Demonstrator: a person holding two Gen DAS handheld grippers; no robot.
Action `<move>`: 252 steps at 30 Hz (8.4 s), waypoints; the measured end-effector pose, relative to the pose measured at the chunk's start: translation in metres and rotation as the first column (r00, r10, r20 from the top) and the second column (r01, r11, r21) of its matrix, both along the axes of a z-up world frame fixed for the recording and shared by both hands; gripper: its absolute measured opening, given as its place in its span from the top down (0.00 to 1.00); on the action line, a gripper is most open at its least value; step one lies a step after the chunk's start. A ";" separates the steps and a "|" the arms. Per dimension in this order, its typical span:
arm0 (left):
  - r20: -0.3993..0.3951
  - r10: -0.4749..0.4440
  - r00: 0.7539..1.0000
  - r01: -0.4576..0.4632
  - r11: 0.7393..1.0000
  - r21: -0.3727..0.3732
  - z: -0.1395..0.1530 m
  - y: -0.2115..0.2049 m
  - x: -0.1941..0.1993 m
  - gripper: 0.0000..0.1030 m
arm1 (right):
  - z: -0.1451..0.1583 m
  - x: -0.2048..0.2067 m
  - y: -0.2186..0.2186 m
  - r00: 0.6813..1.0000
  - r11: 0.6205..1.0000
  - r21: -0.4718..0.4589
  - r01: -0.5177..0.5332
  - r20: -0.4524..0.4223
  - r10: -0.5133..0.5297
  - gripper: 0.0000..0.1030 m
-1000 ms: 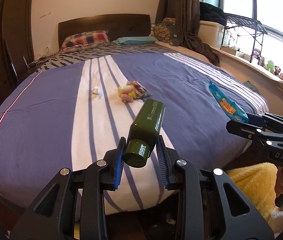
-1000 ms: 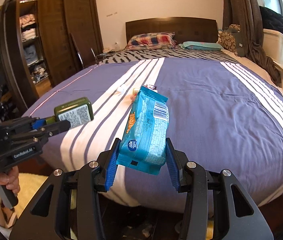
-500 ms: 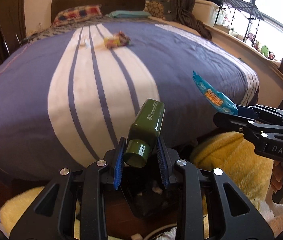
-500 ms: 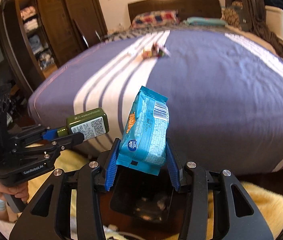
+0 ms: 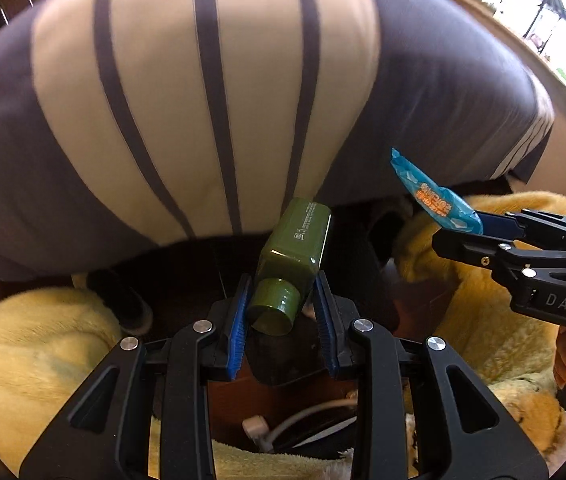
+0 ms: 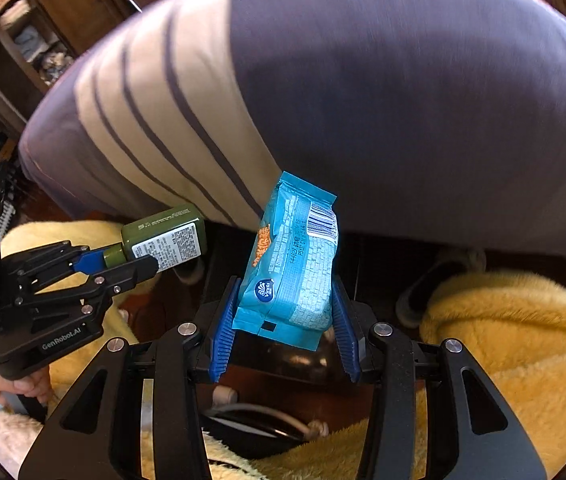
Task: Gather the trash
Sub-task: 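Carry the green bottle and snack bag down to the black bin and open both tools, then raise both tools back up toward the remaining items on the bed, then grasp the striped ribbon with the right tool while the left tool grasps the fuzzy pipe-cleaner toy, then lower the ribbon and fuzzy toy into the black bin and open both tools, then raise both tools back up toward the yellow bottle and tissue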
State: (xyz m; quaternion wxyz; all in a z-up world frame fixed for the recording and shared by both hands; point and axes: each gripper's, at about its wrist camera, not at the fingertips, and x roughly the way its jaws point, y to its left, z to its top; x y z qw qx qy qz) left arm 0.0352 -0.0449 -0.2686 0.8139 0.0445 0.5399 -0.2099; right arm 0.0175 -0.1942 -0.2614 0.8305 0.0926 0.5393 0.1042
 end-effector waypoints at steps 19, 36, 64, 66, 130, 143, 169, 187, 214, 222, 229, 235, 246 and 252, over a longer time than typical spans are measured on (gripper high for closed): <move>-0.242 -0.062 0.968 0.071 0.997 0.029 -0.080 -0.021 0.019 0.70 | -0.066 0.039 0.013 0.982 1.000 -0.030 0.004 -0.190 -0.010 0.55; -0.063 0.005 0.998 -0.001 0.998 0.058 -0.010 -0.005 0.022 0.29 | -0.006 0.036 -0.012 0.995 0.994 -0.050 0.094 -0.019 -0.095 0.12; 0.389 0.108 0.915 -0.127 0.992 0.024 0.163 0.024 0.128 0.08 | 0.169 0.123 -0.033 0.895 0.978 -0.117 0.172 0.434 -0.105 0.04; 0.385 0.111 0.916 -0.132 0.991 0.029 0.161 0.022 0.144 0.08 | 0.170 0.140 -0.033 0.894 0.980 -0.112 0.166 0.436 -0.102 0.04; 0.229 0.067 0.971 -0.056 0.997 -0.053 0.133 -0.072 0.275 0.71 | 0.172 0.230 -0.072 0.899 0.986 -0.101 0.136 0.430 -0.080 0.88; 0.358 0.057 0.932 -0.025 0.995 -0.093 0.185 -0.030 0.172 0.71 | 0.210 0.135 -0.045 0.854 0.991 -0.095 0.095 0.519 -0.032 0.88; 0.284 -0.022 0.959 0.039 0.998 -0.052 0.126 0.009 -0.004 0.71 | 0.135 -0.007 -0.014 0.917 0.996 -0.086 0.000 0.397 0.035 0.88; -0.067 -0.055 0.996 0.058 0.997 0.045 -0.025 -0.009 0.011 0.71 | -0.014 0.017 0.003 0.999 0.999 -0.030 -0.038 -0.019 0.037 0.88; -0.240 -0.037 0.970 0.041 0.999 0.011 -0.075 -0.009 0.024 0.55 | -0.048 0.057 0.015 0.988 1.000 -0.020 -0.019 -0.153 0.016 0.56; -0.100 0.042 0.994 -0.043 0.999 -0.007 -0.019 0.007 0.024 0.19 | 0.004 0.046 -0.004 0.998 0.997 -0.043 0.060 0.010 -0.059 0.06; 0.054 0.060 0.997 -0.057 0.997 -0.043 0.044 0.012 0.016 0.12 | 0.055 0.032 -0.018 0.986 0.995 -0.016 0.100 0.134 -0.097 0.04; 0.180 0.073 0.981 -0.059 0.995 -0.082 0.098 0.017 0.009 0.11 | 0.094 0.022 -0.019 0.968 0.994 -0.025 0.102 0.232 -0.093 0.04; 0.341 0.124 0.932 -0.101 0.991 -0.085 0.167 0.037 0.029 0.10 | 0.159 0.039 -0.026 0.918 0.992 -0.053 0.110 0.389 -0.081 0.04; 0.387 0.156 0.909 -0.138 0.988 -0.072 0.186 0.050 0.060 0.10 | 0.180 0.065 -0.026 0.898 0.989 -0.089 0.121 0.434 -0.071 0.04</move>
